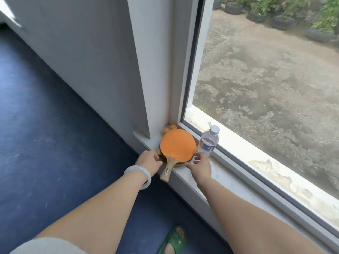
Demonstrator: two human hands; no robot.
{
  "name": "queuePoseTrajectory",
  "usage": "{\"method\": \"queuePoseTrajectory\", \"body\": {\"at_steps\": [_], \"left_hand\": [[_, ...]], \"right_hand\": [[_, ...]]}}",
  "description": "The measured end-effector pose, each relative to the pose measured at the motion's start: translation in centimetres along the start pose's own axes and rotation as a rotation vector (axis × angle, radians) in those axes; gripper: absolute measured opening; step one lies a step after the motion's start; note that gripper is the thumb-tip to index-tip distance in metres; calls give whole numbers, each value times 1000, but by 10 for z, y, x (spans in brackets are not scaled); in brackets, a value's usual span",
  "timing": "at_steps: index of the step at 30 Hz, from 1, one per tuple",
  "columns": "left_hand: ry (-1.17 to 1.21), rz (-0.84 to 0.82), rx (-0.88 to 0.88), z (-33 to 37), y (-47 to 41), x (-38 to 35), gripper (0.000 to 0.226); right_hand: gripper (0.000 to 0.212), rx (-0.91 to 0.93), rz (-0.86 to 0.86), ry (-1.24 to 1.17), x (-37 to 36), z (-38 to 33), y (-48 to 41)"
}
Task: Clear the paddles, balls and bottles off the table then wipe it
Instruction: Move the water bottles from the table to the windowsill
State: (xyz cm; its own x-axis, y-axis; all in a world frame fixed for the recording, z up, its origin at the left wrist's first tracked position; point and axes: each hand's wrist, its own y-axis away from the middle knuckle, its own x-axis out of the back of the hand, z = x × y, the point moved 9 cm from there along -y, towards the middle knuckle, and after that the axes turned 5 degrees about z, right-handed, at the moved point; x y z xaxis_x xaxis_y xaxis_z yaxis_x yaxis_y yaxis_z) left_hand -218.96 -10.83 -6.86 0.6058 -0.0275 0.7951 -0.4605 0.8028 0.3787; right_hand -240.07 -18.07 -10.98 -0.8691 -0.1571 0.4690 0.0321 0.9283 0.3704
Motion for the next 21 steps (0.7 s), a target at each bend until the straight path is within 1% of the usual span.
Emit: {"method": "queuePoseTrajectory", "body": {"at_steps": [4,8,12,14,18,21], "left_hand": [[17,47,19,-26,24,20,22],[42,97,79,-75,69,40,29],[97,175,218,-159,140,65,30],[121,224,302,-203,178,79,31],[184,350,501,-285,270,101,34],[222,425,655,-332,346,99,37]], "right_hand": [[45,113,-58,74,-15,-24,19],[43,195,-184,212,-46,-44,54],[44,336,-364,400,-102,-60,118],[48,414,-459,473,-132,-73,159],[51,585,-648,579,-197,-91,250],[54,663,-786,636,-232,-90,314]]}}
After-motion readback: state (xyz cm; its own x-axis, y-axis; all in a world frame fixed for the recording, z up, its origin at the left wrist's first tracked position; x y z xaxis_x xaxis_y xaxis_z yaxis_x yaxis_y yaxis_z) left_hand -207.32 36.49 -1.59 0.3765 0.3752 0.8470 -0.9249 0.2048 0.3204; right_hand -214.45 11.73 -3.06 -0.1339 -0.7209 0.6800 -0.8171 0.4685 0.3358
